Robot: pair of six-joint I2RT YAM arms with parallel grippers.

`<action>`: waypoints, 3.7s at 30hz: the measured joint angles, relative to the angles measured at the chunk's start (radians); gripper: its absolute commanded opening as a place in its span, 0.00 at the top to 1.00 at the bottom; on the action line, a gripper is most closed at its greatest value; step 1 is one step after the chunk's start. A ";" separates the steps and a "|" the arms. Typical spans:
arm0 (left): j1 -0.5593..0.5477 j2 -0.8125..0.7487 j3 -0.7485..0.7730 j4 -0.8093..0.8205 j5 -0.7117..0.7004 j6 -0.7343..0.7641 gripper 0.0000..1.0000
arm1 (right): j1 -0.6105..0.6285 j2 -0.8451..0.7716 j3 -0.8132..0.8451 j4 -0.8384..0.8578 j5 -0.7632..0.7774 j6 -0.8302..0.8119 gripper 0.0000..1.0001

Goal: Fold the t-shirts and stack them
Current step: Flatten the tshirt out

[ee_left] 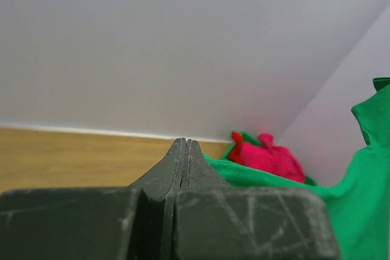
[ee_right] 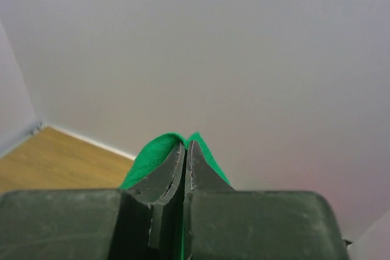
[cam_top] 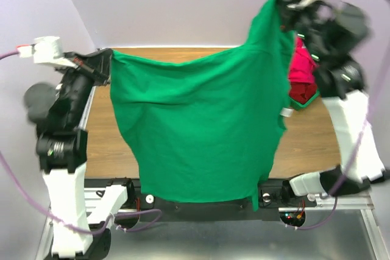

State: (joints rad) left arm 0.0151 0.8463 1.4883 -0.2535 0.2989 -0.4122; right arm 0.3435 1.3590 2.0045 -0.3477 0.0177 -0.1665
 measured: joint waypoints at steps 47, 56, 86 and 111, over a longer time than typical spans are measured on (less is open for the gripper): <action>-0.164 0.635 -0.484 0.064 -0.250 -0.094 0.01 | 0.050 0.342 -0.793 0.097 -0.073 0.273 0.02; -0.164 0.849 -0.454 0.072 -0.218 -0.082 0.01 | 0.050 0.475 -0.789 0.096 -0.048 0.282 0.02; -0.075 1.262 0.058 0.040 -0.237 0.049 0.01 | 0.057 0.927 -0.202 -0.005 -0.013 0.305 0.03; -0.094 0.666 -0.113 0.042 -0.447 0.094 0.01 | 0.057 0.529 -0.303 -0.099 -0.036 0.348 0.00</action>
State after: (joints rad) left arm -0.0788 1.5127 1.3754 -0.2119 -0.1486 -0.3180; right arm 0.4007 1.8885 1.7012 -0.4465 -0.0181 0.1810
